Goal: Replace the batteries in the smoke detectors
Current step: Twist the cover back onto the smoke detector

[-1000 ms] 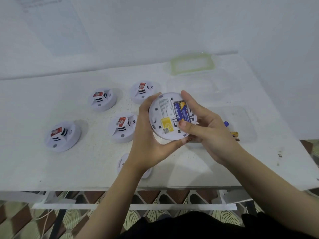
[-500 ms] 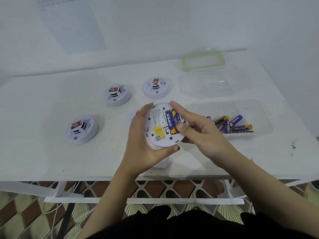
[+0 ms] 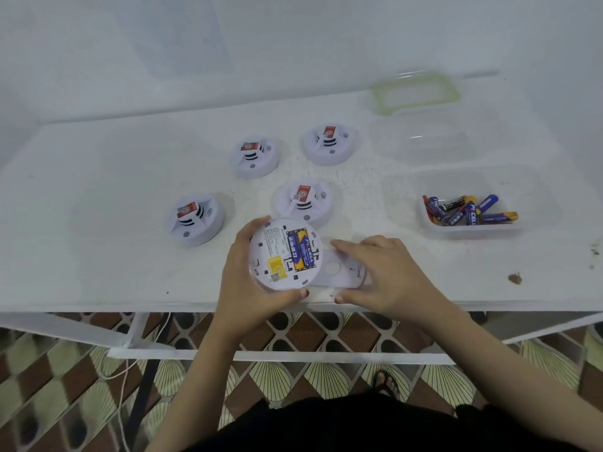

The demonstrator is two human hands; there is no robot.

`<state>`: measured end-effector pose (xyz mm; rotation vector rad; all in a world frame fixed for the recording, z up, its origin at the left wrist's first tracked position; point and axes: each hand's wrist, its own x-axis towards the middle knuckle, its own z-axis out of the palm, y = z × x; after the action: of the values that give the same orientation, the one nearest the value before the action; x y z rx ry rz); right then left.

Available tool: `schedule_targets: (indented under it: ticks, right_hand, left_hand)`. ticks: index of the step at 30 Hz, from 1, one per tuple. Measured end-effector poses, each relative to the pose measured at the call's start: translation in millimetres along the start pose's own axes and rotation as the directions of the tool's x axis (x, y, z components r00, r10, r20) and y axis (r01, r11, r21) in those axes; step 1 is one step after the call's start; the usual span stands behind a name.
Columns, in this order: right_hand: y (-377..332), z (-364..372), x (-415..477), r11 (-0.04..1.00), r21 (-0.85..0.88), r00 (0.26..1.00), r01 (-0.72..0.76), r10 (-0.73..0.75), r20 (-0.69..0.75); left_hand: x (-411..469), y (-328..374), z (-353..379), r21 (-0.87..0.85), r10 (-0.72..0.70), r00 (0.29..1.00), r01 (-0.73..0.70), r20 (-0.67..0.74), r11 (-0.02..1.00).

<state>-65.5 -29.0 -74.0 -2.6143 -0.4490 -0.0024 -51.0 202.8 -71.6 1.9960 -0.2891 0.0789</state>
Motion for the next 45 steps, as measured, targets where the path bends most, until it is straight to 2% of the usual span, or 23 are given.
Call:
schedule_targets:
  ticks: [5, 11, 15, 17, 21, 25, 33, 38, 45]
  right_hand:
    - [-3.3, 4.2, 2.9, 0.997, 0.073, 0.993, -0.030, 0.038, -0.112]
    - [-10.9, 2.3, -3.4, 0.881, 0.439, 0.937, -0.178, 0.288, -0.198]
    - [-23.9, 8.8, -5.0, 0.782, 0.608, 0.935, -0.140, 0.307, -0.179]
    - [-36.3, 14.0, -4.5, 0.813, 0.573, 0.957, -0.099, 0.235, -0.169]
    - [-61.1, 22.8, 4.8, 0.935, 0.344, 0.971, 0.091, -0.007, -0.240]
    - [-75.7, 24.0, 19.3, 0.973, 0.179, 0.969, 0.143, -0.101, -0.225]
    - [-82.0, 20.1, 26.4, 0.987, 0.140, 0.983, 0.080, -0.054, -0.176]
    - [-82.9, 23.5, 26.8, 0.998, 0.060, 0.984, -0.022, 0.032, -0.178]
    - [-90.4, 33.8, 23.1, 0.997, 0.046, 0.980, 0.057, -0.047, -0.196]
  left_hand:
    - [-9.3, -16.4, -13.6, 0.020, -0.021, 0.999, 0.020, 0.038, 1.000]
    - [-15.9, -23.9, -25.8, -0.023, -0.025, 0.996, 0.027, 0.082, 0.999]
    - [-17.7, -25.6, -29.3, -0.055, -0.033, 0.993, 0.040, 0.111, 0.998]
    - [-16.1, -27.6, -30.5, -0.060, -0.033, 0.991, 0.041, 0.129, 0.997]
    - [-13.1, -29.7, -32.2, -0.082, -0.044, 0.984, 0.058, 0.170, 0.995]
    - [-12.6, -30.9, -34.4, -0.086, -0.051, 0.980, 0.068, 0.193, 0.994]
    - [-12.7, -29.1, -36.1, -0.059, -0.044, 0.981, 0.056, 0.188, 0.997]
    - [-12.8, -31.3, -35.4, -0.062, -0.042, 0.982, 0.054, 0.182, 0.997]
    - [-12.9, -30.8, -35.4, -0.068, -0.060, 0.982, 0.073, 0.179, 0.995]
